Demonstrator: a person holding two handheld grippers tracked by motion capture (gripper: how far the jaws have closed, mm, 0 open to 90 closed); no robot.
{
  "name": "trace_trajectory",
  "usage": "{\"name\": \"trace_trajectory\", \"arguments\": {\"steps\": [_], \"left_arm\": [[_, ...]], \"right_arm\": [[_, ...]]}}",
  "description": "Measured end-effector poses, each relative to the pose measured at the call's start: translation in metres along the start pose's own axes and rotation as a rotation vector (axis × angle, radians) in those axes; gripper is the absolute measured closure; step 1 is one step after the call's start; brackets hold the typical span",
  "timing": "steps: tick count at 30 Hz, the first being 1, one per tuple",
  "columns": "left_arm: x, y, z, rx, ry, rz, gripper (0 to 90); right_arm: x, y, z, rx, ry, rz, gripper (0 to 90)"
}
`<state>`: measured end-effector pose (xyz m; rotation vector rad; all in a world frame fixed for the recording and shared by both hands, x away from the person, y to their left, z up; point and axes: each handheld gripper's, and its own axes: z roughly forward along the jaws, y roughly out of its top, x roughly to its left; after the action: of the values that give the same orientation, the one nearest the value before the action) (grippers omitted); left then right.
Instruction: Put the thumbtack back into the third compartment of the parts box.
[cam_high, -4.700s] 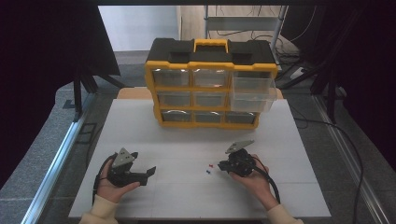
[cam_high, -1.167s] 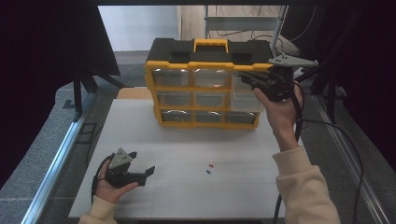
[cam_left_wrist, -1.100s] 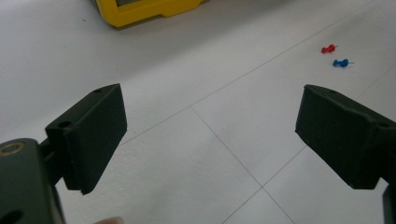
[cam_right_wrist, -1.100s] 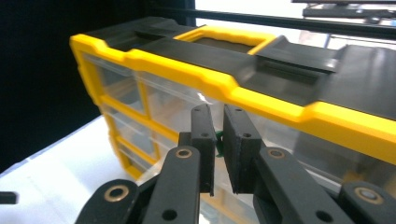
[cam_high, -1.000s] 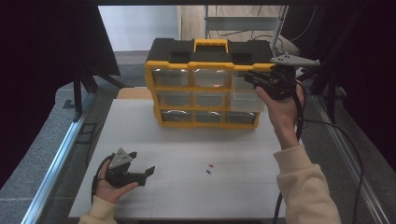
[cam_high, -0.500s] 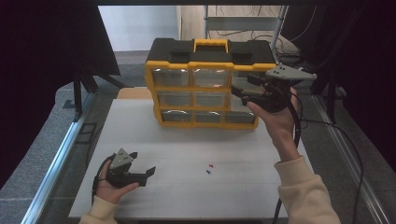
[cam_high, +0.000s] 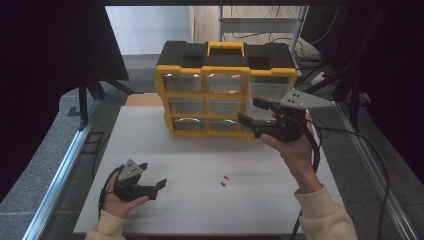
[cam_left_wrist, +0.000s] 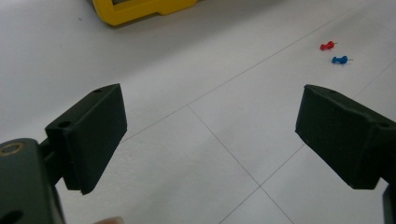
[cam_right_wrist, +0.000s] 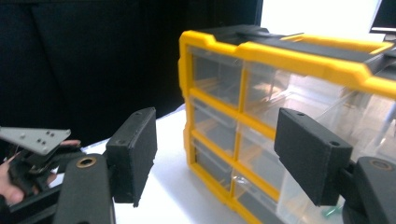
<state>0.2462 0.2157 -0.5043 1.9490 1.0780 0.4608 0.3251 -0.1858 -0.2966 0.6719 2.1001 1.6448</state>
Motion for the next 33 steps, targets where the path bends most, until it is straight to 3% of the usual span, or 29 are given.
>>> {"name": "trace_trajectory", "arguments": {"steps": [13, 24, 33], "left_arm": [[0.000, 0.000, 0.000, -0.002, -0.001, -0.001, 9.2], [0.000, 0.000, 0.000, 0.001, 0.003, 0.000, 9.2], [0.000, 0.000, -0.001, -0.001, 0.005, 0.006, 9.2]], "right_arm": [[0.016, -0.031, -0.002, 0.023, 0.014, -0.002, 29.5], [0.011, -0.066, 0.010, 0.097, 0.011, 0.034, 29.1], [0.008, -0.100, 0.031, 0.194, 0.015, 0.050, 29.0]]}}
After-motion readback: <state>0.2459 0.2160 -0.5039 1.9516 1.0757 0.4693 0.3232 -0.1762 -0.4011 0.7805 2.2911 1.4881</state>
